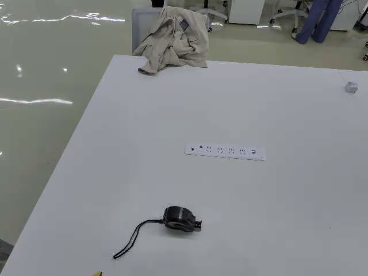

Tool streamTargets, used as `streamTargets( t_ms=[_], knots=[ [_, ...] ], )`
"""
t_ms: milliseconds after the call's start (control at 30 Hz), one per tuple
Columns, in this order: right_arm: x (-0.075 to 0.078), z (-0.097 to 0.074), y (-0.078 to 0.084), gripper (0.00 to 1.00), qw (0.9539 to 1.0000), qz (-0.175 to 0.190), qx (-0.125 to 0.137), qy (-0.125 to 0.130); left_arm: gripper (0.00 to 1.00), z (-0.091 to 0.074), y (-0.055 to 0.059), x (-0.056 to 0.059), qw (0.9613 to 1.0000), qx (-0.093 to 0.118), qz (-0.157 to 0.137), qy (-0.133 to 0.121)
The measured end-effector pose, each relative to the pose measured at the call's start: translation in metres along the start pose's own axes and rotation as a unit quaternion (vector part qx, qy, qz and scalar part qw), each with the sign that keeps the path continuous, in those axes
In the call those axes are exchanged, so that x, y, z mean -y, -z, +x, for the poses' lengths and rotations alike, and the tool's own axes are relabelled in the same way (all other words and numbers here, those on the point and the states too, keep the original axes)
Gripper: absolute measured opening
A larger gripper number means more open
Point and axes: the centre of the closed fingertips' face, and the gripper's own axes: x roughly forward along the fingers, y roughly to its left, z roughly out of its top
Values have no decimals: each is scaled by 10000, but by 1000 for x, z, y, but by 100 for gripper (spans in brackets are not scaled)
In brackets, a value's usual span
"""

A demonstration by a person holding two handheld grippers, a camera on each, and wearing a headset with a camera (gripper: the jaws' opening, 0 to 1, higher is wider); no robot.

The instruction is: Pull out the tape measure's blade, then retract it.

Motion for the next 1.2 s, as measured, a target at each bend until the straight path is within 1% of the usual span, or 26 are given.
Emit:
streamTargets(
  t_ms=[400,467,533,867,1033,1200],
  knots=[
    [4,-2,-2,89,10000,38,37,57,98,1,-1,4,10000,-15,8,23],
    [5,-1,-2,89,10000,33,36,63,98,1,-1,3,10000,-16,16,22],
    [5,-2,-3,89,10000,28,46,64,98,1,-2,4,10000,1,3,36],
    [3,1,-6,88,10000,-33,21,42,97,1,-5,3,10000,29,28,23],
    [5,1,-7,88,10000,-47,16,46,97,2,-4,3,10000,2,50,27],
    [7,1,-8,88,10000,-55,21,58,97,1,-6,4,10000,-7,84,37]
  ],
)
